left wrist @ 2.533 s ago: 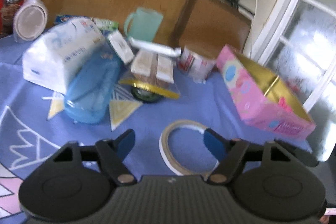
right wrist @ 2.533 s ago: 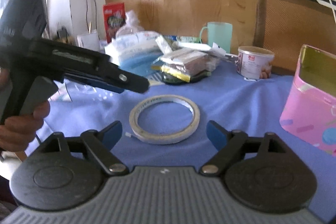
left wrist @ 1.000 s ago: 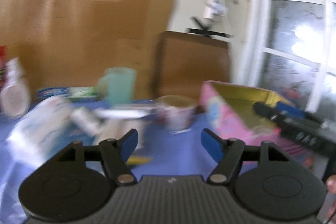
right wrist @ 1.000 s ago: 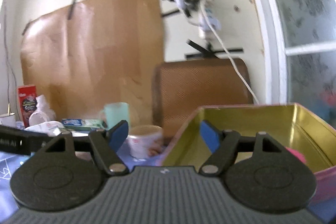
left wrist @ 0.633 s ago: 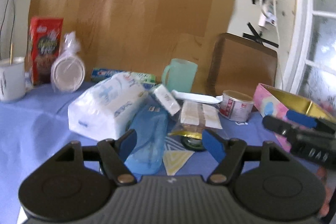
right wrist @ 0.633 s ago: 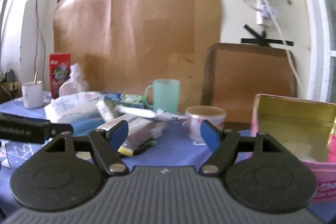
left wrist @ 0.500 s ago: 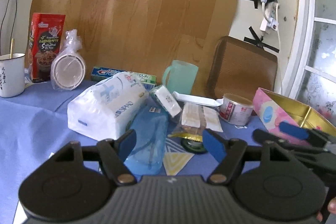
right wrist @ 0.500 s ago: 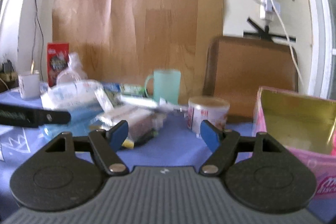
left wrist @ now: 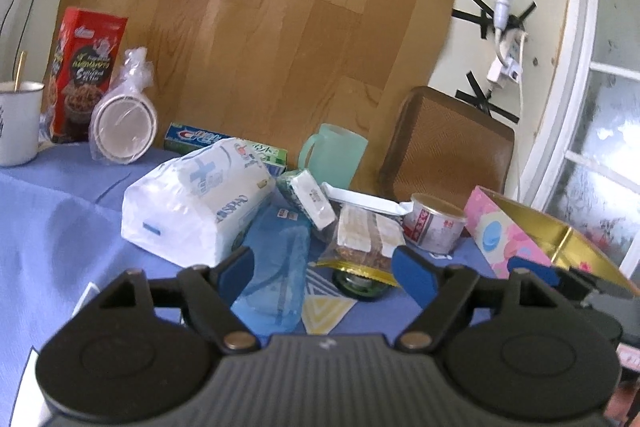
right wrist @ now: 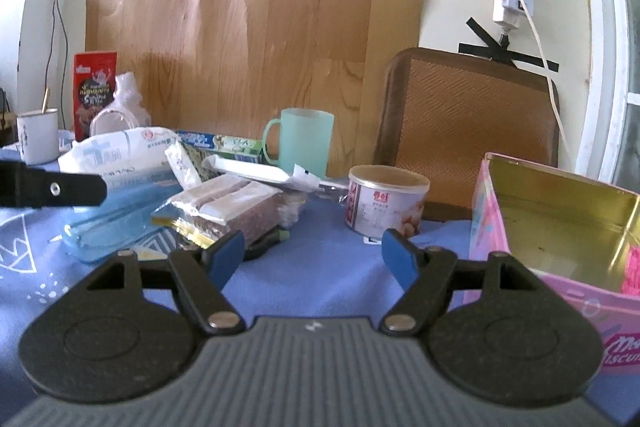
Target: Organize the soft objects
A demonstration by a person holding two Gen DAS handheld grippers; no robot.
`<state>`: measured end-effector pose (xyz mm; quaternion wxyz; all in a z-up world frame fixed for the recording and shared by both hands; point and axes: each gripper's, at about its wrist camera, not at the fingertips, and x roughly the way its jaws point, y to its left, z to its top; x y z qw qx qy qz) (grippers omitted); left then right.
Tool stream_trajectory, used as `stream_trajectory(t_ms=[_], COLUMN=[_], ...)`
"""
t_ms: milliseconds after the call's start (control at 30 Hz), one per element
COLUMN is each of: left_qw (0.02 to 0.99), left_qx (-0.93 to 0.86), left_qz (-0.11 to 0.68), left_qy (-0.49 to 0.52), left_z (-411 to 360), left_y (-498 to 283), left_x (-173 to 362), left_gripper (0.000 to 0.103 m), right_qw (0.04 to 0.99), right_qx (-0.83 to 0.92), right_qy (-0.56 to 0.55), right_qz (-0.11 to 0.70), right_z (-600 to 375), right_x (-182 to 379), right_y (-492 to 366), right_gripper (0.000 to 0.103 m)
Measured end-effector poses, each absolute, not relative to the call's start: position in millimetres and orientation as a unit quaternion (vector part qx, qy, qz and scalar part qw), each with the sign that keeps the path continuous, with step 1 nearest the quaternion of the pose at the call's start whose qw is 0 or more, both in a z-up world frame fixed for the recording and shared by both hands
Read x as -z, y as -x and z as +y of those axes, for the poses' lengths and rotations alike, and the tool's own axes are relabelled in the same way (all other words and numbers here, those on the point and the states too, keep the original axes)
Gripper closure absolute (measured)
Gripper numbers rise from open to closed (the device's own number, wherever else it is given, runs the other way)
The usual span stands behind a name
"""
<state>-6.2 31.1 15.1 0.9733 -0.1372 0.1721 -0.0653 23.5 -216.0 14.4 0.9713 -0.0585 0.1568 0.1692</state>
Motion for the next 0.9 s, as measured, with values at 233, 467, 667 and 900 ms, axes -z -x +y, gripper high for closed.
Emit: stream_trajectory(t_ms=[233,467,667,900], left_qw=[0.969,0.968,0.966,0.966], left_qx=[0.063,0.065,0.067,0.067], left_qz=[0.170,0.170,0.171,0.172], left_qy=[0.165,0.174,0.179,0.180], left_z=[41,44,45,45], left_y=[6,6,6,6], left_x=[-14,-13,-13,-13], left_gripper=[0.019,0.019,0.019,0.019], right_qw=[0.969,0.968,0.968,0.967], right_qx=[-0.163,-0.159,-0.159,-0.159], right_qy=[0.070,0.077,0.080,0.080], right_qz=[0.171,0.177,0.179,0.180], right_z=[-212,-210,-209,-209], right_x=[-12,-11,-12,-12], right_y=[-26,-28,-28,-28], right_gripper=[0.025,0.025,0.025,0.025])
